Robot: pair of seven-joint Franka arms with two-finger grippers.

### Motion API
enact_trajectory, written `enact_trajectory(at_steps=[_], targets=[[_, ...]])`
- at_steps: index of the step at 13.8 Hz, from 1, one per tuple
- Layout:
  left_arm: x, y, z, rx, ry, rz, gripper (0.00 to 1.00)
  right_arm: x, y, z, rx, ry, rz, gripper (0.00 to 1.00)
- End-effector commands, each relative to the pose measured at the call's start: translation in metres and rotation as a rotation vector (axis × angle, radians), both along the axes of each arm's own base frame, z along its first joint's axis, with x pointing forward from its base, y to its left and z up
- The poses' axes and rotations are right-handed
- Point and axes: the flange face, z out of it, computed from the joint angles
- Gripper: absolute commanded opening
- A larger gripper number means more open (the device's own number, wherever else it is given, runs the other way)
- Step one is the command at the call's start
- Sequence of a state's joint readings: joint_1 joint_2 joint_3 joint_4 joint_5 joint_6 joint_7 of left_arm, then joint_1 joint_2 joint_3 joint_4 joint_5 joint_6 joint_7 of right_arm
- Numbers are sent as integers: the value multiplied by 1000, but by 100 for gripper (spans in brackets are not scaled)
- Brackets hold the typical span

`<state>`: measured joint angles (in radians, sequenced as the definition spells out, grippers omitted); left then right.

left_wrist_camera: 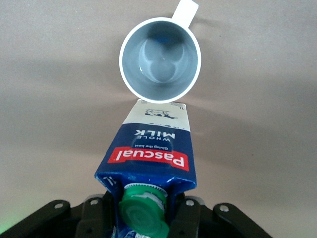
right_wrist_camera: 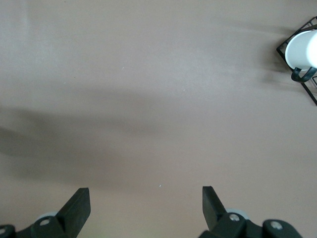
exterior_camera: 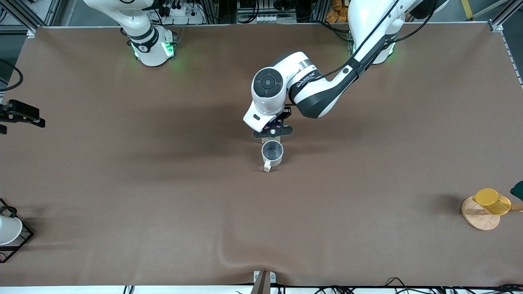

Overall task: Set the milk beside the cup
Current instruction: 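Carry the milk carton with the left gripper beside the mug and lower it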

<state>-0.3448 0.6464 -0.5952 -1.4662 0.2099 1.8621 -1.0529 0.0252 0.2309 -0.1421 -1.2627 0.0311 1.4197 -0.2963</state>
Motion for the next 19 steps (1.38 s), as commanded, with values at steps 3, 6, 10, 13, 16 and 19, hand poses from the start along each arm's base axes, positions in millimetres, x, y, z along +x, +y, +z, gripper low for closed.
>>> enact_trajectory(at_steps=[3,6,10,13,16,19], targets=[[12,2,-3,0,-27,-7,43,-19,2,20,16,-58,2,100],[14,1,-3,-13,-37,-1,60,-43,-3,-4,28,-132,-1,100],[14,1,7,-21,-53,6,100,-45,-8,-6,29,-131,-9,100],[18,10,52,-34,-111,23,100,-43,-6,-4,23,-135,-13,100],[39,71,143,-10,-195,110,100,-42,-2,2,13,-143,-11,100],[55,148,227,12,-295,170,100,-42,9,3,-16,-143,3,100]])
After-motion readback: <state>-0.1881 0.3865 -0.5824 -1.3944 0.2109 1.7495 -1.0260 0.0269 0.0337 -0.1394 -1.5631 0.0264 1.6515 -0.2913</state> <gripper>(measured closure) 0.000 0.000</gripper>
